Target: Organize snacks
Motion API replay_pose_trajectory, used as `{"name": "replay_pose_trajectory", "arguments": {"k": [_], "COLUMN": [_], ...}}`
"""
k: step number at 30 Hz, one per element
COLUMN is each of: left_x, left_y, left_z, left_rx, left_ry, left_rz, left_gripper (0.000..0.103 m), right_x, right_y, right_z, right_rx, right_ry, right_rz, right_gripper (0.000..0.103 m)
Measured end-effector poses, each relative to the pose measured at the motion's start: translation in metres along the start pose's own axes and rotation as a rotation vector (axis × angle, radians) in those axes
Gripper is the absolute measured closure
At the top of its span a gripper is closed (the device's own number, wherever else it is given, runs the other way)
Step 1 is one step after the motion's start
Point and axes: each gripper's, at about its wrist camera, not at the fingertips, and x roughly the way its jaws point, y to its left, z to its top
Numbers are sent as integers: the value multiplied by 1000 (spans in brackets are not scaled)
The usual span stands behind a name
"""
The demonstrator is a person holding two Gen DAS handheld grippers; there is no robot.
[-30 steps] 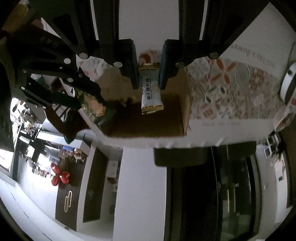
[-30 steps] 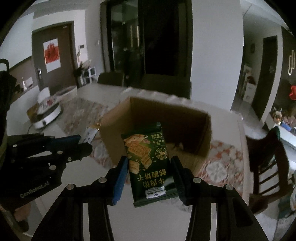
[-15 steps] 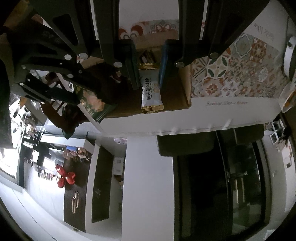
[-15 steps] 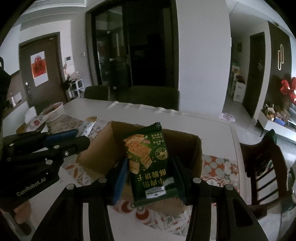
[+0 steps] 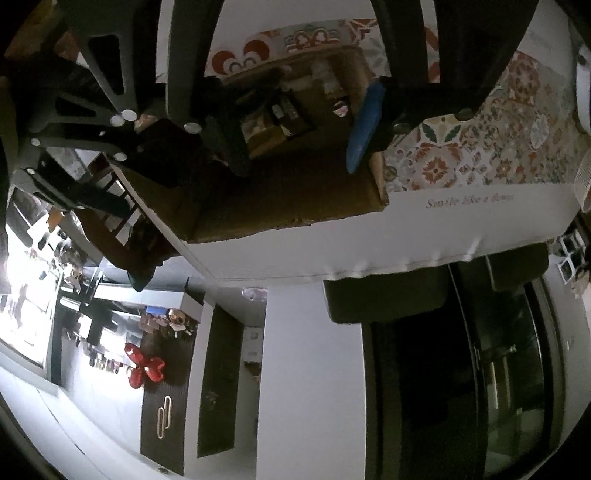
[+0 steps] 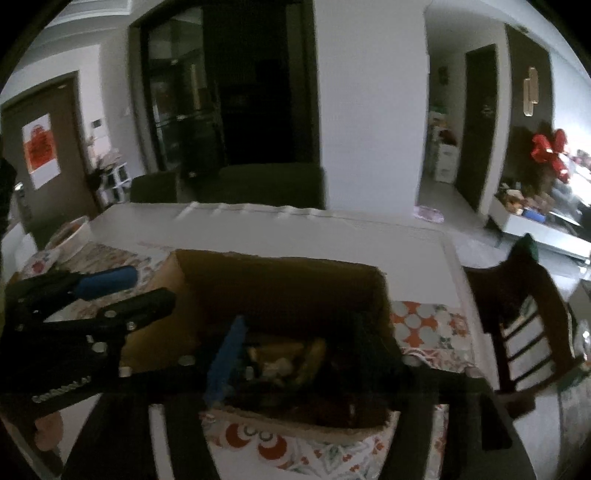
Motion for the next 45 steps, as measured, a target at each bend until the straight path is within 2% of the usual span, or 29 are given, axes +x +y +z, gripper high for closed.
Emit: {"name": "replay_pose_trajectory", "arguments": {"k": [3,5,9,12,14,19,21,32,45], "left_x": [-13,-25,-52,-77,-93,-139,-152,-214,-256], "left_y": [1,2,5,4,0,-16,-21,-45,-62], "left_z": [-7,-13,-27,-38,-45,-68,-75,-117,-142], "left_rx": [26,22,-11,-40,-46,-46,-47,-45,-21], "left_ry": [-23,-27,-39,-59,-81,-131,-138,-181,-223], "left_rz": [22,23,19,39,51,84,100,150,163], "left_gripper": [42,38,29,23,17,11,5,0,0], "right_x": [-15,-29,-56,-82,-97,-135,-152,-218,-261], "right_y": [3,6,13,18,20,25,26,32,37], "right_z": [-4,-8,-15,-23,-30,-49,-59,-100,-127], "right_rx": [21,28,35,57,68,60,63,62,54], "right_ry": [-12,-30,-66,-82,-98,-110,-116,-124,-136], "right_rz": [-50,-85,-124,-140,-143,-109,-112,-121,-121], "right_gripper": [32,20,19,11,11,11,11,11,11]}}
